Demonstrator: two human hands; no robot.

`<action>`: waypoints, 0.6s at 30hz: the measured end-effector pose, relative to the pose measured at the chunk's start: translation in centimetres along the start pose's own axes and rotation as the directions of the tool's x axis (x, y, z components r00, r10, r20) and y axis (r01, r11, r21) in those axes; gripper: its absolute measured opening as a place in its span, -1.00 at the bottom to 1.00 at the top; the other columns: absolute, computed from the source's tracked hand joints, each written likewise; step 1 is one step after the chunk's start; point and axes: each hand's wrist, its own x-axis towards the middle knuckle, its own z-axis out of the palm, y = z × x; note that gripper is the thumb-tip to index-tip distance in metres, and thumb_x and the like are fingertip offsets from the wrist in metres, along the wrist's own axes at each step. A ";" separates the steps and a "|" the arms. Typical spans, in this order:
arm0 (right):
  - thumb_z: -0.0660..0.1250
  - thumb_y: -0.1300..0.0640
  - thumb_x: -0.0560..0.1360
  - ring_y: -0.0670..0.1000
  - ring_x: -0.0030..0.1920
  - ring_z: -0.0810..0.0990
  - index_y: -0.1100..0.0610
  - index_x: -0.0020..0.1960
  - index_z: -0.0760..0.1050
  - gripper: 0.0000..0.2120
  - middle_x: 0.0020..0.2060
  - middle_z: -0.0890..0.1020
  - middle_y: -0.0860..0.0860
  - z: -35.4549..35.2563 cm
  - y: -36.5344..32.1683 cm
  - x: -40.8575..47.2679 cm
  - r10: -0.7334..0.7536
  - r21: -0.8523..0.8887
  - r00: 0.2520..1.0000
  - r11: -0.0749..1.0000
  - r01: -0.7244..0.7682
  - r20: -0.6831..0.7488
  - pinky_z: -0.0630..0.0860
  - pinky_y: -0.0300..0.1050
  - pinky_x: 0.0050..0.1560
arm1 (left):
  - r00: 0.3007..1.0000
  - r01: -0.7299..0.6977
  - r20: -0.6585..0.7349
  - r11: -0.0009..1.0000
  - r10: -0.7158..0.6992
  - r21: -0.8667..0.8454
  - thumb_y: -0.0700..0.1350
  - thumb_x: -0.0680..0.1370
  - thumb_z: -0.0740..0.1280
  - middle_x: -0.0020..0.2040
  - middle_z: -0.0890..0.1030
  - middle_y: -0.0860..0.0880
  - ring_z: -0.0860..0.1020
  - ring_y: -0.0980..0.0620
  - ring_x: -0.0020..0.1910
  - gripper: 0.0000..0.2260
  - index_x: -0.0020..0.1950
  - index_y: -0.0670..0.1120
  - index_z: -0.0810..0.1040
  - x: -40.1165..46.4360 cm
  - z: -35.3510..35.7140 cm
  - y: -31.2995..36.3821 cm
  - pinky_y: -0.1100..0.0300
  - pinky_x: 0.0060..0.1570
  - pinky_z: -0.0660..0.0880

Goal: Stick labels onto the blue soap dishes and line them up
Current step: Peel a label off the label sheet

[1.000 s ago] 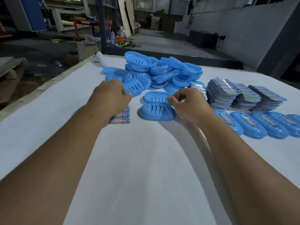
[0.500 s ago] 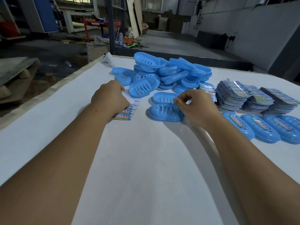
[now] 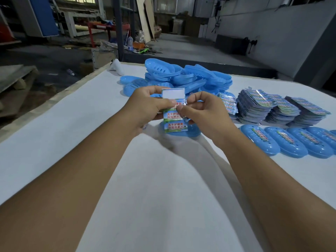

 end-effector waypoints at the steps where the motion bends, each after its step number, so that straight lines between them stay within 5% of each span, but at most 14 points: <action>1: 0.54 0.23 0.48 -0.09 -0.28 0.72 0.11 -0.11 0.48 -0.77 -0.38 0.69 -0.06 -0.2 -0.1 0.1 0.008 0.019 1.000 1.000 -0.008 -0.023 0.54 -0.28 -0.37 | 1.000 0.001 -0.016 1.000 0.000 0.029 -0.23 0.51 0.47 -0.10 0.75 -0.02 0.72 0.06 -0.16 -0.79 0.12 -0.05 0.62 0.0 0.0 0.0 0.28 -0.27 0.60; 7: 0.55 0.25 0.47 -0.09 -0.30 0.71 0.10 -0.13 0.47 -0.76 -0.32 0.67 0.04 -1.1 0.5 0.6 0.033 0.035 0.995 0.999 -0.030 -0.090 0.50 -0.32 -0.41 | 0.991 -0.044 -0.108 0.966 0.074 0.256 -0.16 0.49 0.48 -0.20 0.74 0.06 0.69 0.18 -0.21 -0.77 0.09 0.09 0.61 0.1 -0.5 -0.1 0.24 -0.16 0.59; 15: 0.57 0.24 0.45 -0.07 -0.25 0.73 0.10 -0.14 0.50 -0.77 -0.30 0.71 0.00 -1.1 1.0 0.8 0.055 -0.002 0.995 0.998 -0.055 -0.079 0.51 -0.33 -0.37 | 0.984 -0.162 -0.007 0.899 0.181 0.406 -0.18 0.53 0.45 -0.29 0.70 0.17 0.59 0.36 -0.32 -0.78 0.01 0.11 0.51 0.0 -0.4 -0.4 0.46 -0.42 0.41; 18: 0.59 0.12 0.44 -0.07 -0.21 0.73 0.07 -0.14 0.57 -0.81 -0.23 0.71 -0.06 -1.0 1.4 0.9 0.011 -0.173 0.991 0.984 -0.034 -0.131 0.62 -0.18 -0.27 | 0.980 -0.189 0.012 0.908 0.200 0.375 -0.20 0.52 0.47 -0.25 0.72 0.15 0.58 0.33 -0.41 -0.77 0.01 0.09 0.52 -0.3 -0.2 -0.4 0.49 -0.58 0.32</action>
